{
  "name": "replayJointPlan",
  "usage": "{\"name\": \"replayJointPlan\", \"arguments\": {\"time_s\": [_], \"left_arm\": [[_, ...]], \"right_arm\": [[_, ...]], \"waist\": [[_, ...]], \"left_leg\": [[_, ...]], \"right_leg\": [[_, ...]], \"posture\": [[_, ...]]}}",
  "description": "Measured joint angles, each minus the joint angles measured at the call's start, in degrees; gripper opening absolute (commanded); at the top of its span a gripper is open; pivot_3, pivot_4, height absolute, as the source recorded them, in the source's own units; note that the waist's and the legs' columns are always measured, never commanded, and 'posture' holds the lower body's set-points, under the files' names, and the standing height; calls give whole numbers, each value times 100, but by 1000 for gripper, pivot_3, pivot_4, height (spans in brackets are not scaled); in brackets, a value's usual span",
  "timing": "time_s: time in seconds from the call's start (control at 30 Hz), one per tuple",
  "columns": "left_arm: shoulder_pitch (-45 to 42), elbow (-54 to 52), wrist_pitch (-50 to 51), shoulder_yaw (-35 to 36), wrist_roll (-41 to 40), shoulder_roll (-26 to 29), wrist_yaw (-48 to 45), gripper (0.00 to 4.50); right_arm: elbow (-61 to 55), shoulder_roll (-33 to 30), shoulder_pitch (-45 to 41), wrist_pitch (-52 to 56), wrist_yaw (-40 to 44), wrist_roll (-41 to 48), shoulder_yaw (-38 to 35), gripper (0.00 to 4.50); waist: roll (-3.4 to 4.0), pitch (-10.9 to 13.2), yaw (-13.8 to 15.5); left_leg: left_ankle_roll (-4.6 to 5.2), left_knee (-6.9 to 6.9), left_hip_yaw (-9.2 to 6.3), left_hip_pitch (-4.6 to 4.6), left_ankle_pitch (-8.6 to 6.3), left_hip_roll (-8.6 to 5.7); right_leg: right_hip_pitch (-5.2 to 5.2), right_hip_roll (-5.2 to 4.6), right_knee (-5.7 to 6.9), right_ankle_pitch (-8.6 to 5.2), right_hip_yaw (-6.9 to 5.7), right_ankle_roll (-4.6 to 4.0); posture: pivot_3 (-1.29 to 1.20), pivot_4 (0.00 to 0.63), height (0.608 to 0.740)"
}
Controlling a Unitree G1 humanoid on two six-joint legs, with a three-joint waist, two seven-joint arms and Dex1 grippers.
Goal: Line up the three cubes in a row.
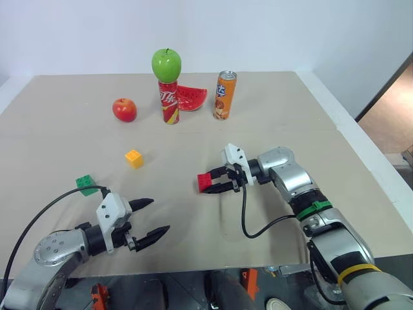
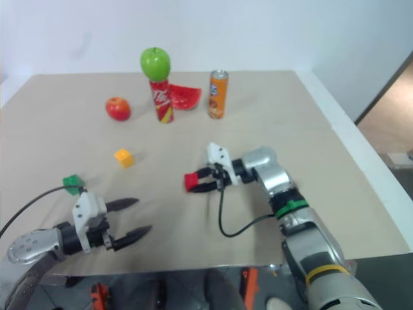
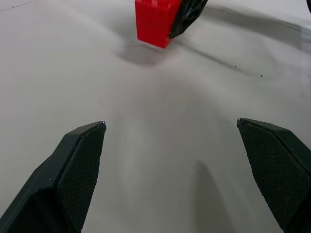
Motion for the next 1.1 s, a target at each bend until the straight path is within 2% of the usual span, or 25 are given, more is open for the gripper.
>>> {"name": "replayJointPlan", "arguments": {"time_s": [0.5,0.57,0.77,0.8,0.97,1.1], "left_arm": [[20,-116,26,5,-3,-30,225,4500],[-18,-116,26,3,-3,-31,234,4500],[-66,-115,26,-7,0,-30,234,4500],[-68,-115,26,-5,1,-32,243,4500],[-82,-115,65,185,-18,-287,632,4500],[-60,-151,66,780,76,-884,1565,4500]], "right_arm": [[516,158,103,-281,-49,-190,-181,1260],[549,159,118,-317,-46,-218,-193,2351],[556,147,132,-308,-11,-240,-280,4345],[492,144,158,-280,-7,-209,-325,4459],[-95,54,253,-148,-9,-41,-515,4459],[-788,-78,366,104,-106,201,-768,4459]], "waist": [[0,0,6],[0,0,6],[0,0,5],[0,0,5],[0,0,6],[0,0,6]], "left_leg": [[-1,1,2,1,0,0],[-1,1,2,3,1,-1],[-1,2,1,3,1,0],[-1,1,0,3,1,0],[-1,2,0,2,1,0],[-1,2,-1,2,1,1]], "right_leg": [[0,1,3,2,2,-2],[1,1,3,3,2,-2],[1,2,4,3,1,-3],[1,2,4,3,1,-3],[2,1,4,3,1,-2],[3,0,4,4,1,0]], "posture": [[0,150,740],[0,150,740],[0,150,740],[0,150,740],[0,150,740],[0,150,740]]}}
